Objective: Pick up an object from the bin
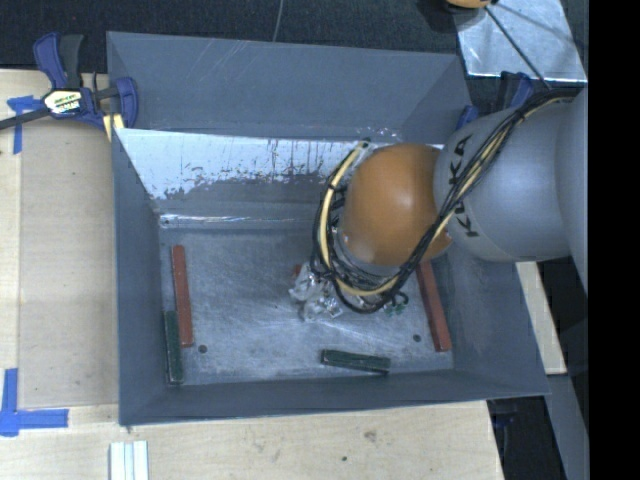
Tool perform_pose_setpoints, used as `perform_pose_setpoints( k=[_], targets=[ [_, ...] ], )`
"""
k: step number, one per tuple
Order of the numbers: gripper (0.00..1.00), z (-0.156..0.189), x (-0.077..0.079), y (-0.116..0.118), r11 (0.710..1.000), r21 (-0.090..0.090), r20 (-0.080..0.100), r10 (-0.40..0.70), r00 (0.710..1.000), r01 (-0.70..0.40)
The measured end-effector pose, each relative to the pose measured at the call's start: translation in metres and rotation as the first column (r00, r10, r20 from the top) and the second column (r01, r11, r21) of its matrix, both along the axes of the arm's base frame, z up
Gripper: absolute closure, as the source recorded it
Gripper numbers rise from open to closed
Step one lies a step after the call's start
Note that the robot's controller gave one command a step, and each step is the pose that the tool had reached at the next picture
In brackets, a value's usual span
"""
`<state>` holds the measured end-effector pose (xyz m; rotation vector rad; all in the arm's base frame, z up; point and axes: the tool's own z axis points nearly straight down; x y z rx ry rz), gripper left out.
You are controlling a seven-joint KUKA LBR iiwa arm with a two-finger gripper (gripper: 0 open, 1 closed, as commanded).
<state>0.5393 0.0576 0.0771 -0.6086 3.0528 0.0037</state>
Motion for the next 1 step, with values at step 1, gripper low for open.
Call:
perform_pose_setpoints(
  k=[1],
  targets=[
    [1.00,-0.0001,-0.0001,-0.0001,1.000,0.000,0.000,0.000,1.000,0.000]
  ],
)
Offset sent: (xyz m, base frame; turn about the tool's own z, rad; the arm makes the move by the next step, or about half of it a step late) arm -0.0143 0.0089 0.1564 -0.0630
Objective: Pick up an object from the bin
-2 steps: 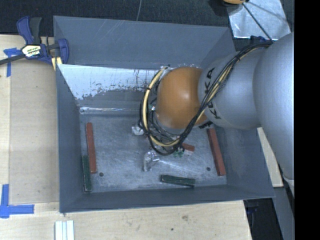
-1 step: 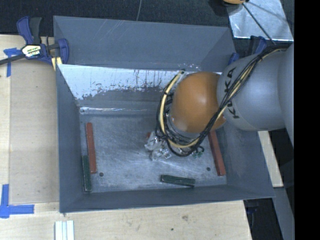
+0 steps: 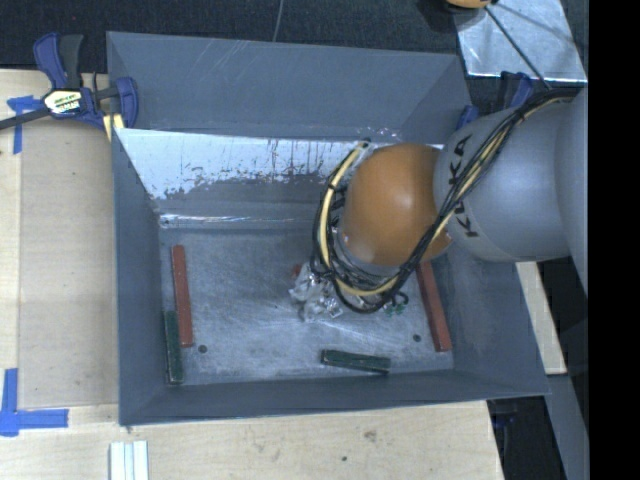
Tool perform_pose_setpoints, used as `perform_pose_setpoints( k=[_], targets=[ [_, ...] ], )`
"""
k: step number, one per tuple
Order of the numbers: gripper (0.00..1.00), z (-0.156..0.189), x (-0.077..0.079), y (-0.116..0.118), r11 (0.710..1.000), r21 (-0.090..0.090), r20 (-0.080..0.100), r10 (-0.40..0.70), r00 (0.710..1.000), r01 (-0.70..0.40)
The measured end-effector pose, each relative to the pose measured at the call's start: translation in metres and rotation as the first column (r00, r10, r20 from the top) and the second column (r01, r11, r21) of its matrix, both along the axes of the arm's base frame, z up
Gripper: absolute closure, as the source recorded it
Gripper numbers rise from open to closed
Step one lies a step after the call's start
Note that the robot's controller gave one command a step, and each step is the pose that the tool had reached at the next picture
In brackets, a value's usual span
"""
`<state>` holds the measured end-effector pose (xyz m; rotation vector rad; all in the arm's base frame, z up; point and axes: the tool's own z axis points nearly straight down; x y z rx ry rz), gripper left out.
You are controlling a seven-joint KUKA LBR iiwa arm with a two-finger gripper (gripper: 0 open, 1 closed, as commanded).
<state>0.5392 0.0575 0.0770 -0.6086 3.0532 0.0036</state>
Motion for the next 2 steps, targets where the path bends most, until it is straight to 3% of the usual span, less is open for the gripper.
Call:
perform_pose_setpoints(
  k=[1,2],
  targets=[
    [1.00,0.035,-0.011,0.001,1.000,-0.007,-0.031,0.018,0.999,-0.018],
    [0.00,0.049,0.005,0.021,0.999,-0.007,-0.027,0.033,0.999,-0.033]
  ],
)
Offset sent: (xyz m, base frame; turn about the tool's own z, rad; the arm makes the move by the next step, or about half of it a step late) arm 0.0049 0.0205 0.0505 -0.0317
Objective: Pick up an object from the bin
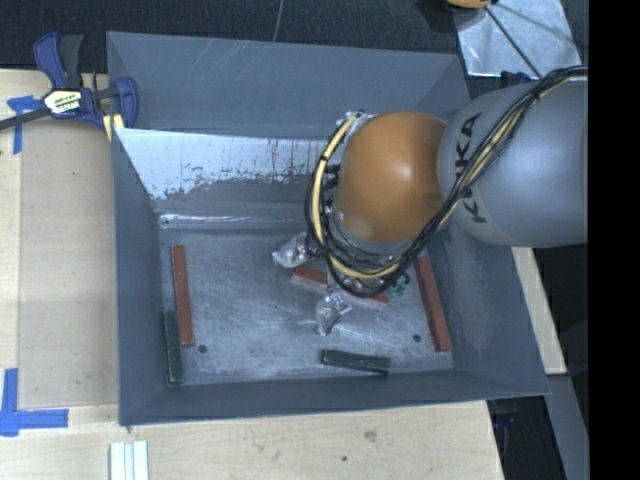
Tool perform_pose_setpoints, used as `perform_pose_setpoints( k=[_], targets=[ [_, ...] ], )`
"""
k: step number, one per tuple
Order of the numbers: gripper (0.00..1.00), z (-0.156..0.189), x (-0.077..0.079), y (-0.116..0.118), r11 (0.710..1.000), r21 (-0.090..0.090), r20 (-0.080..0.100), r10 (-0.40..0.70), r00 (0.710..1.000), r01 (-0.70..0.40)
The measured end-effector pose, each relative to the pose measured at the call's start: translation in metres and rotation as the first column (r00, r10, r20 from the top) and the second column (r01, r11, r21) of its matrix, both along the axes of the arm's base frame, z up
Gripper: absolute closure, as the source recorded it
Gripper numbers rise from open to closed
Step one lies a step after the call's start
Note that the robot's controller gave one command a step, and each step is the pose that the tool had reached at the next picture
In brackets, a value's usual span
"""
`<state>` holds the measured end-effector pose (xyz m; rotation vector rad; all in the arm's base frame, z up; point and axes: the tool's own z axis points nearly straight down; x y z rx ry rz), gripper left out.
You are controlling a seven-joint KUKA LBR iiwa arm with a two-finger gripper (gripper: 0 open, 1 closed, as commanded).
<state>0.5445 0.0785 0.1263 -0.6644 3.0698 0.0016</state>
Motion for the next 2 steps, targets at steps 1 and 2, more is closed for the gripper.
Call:
perform_pose_setpoints(
  k=[1,2],
  targets=[
    [0.00,0.001,0.000,-0.001,1.000,0.000,0.001,-0.002,1.000,0.002],
    [1.00,-0.048,0.048,-0.046,0.952,-0.001,0.025,0.307,0.951,-0.307]
  ],
)
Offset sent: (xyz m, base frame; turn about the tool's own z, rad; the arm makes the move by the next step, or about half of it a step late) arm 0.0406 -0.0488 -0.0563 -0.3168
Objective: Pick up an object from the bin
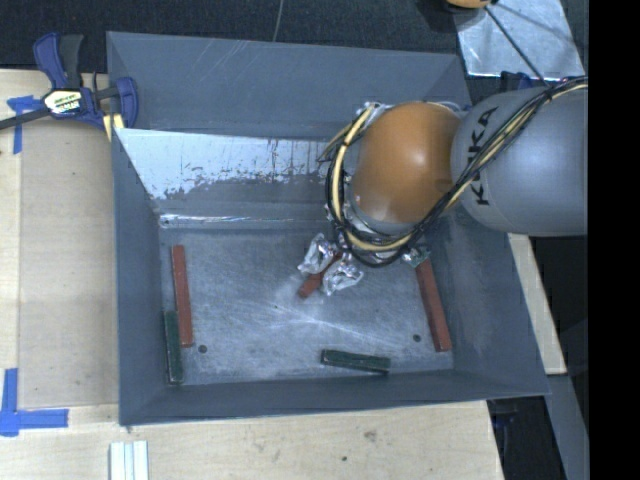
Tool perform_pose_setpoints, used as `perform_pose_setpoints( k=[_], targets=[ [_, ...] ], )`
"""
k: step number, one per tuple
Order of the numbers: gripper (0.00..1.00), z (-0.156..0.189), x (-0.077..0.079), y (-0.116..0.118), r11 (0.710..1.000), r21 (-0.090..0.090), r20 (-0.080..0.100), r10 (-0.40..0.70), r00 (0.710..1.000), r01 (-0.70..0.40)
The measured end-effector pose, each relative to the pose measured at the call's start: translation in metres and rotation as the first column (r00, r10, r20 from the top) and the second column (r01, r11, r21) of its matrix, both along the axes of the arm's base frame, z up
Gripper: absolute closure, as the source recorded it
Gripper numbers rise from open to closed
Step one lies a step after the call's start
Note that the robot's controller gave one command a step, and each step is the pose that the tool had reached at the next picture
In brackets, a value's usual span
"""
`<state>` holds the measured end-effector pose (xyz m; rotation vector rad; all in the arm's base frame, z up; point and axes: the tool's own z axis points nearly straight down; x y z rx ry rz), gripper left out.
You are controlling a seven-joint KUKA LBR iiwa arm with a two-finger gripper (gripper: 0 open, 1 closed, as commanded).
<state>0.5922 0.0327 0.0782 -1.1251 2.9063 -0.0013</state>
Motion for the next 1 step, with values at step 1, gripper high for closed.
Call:
perform_pose_setpoints(
  k=[1],
  targets=[
    [1.00,0.0000,0.0000,0.0000,1.000,0.000,0.000,0.000,1.000,0.000]
  ],
)
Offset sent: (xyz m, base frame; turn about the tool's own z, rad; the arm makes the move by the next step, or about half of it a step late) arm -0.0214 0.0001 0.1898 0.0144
